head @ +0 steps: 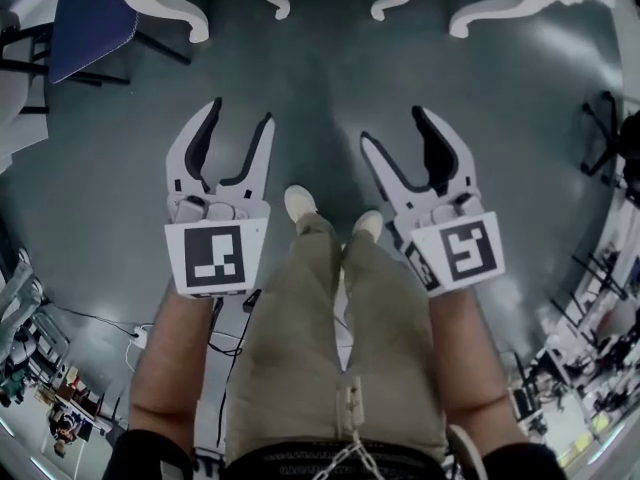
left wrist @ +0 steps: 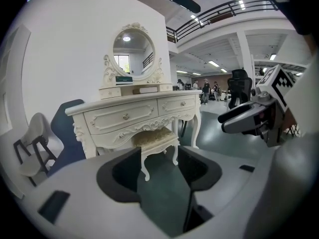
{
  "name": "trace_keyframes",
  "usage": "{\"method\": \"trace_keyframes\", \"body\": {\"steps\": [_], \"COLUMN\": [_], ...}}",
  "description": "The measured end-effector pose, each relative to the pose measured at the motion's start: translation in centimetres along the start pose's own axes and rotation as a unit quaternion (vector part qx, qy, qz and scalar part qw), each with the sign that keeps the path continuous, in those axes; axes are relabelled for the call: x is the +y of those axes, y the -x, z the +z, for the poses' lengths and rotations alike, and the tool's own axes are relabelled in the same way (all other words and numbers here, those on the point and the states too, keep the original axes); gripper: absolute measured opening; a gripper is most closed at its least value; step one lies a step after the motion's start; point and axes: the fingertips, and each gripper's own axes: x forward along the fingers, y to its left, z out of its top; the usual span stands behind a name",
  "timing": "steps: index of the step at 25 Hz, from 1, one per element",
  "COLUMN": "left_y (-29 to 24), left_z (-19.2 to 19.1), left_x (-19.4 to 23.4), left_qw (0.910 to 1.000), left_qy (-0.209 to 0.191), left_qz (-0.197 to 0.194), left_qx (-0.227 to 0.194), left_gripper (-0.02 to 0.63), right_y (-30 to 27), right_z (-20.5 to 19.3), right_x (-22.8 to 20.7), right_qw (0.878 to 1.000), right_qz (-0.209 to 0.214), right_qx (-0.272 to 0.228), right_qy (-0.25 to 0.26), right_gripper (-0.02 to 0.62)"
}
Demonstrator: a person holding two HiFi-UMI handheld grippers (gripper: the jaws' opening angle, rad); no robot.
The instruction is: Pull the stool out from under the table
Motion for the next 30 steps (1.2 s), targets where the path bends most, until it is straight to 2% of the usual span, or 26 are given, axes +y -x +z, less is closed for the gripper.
{"method": "trace_keyframes", "body": {"steps": [5, 9, 13, 16, 22, 26, 30], "left_y": [-1.1, -2.3, -3.3, -4.8, -6.5, -8.8, -10.6], "left_z": [-1.5, -1.6, -1.6, -0.6, 1.1, 2.0, 3.1], "left_x": [1.4, 1.5, 2.5, 2.6, 3.6, 3.4, 3.1], "left_qw": [0.9998, 0.9996, 0.9993, 0.9991, 0.999, 0.9987, 0.9981], "left_qy": [0.009, 0.0, 0.005, -0.014, 0.017, -0.005, -0.009], "left_qz": [0.004, 0.0, 0.003, 0.005, 0.027, 0.028, 0.037], "left_qx": [0.016, 0.028, 0.036, 0.039, 0.031, 0.041, 0.048], "left_gripper": [0.216, 0.216, 0.216, 0.216, 0.216, 0.216, 0.216], "right_y": [-2.1, -3.4, -4.9, -5.5, -6.8, -7.4, -7.5], "right_z": [0.4, -0.2, -0.3, 0.1, 1.8, 3.1, 3.4], "right_x": [0.3, -0.5, -0.8, -2.2, -4.2, -6.9, -9.7], "right_qw": [1.0, 1.0, 1.0, 1.0, 0.999, 0.999, 0.999], "right_qz": [0.009, 0.008, 0.013, 0.018, 0.032, 0.031, 0.03], "right_qx": [0.004, 0.009, 0.012, 0.013, 0.02, 0.019, 0.023], "right_qy": [0.012, -0.018, -0.012, -0.017, 0.001, 0.009, 0.005], "right_gripper": [0.264, 0.264, 0.264, 0.264, 0.264, 0.264, 0.264]}}
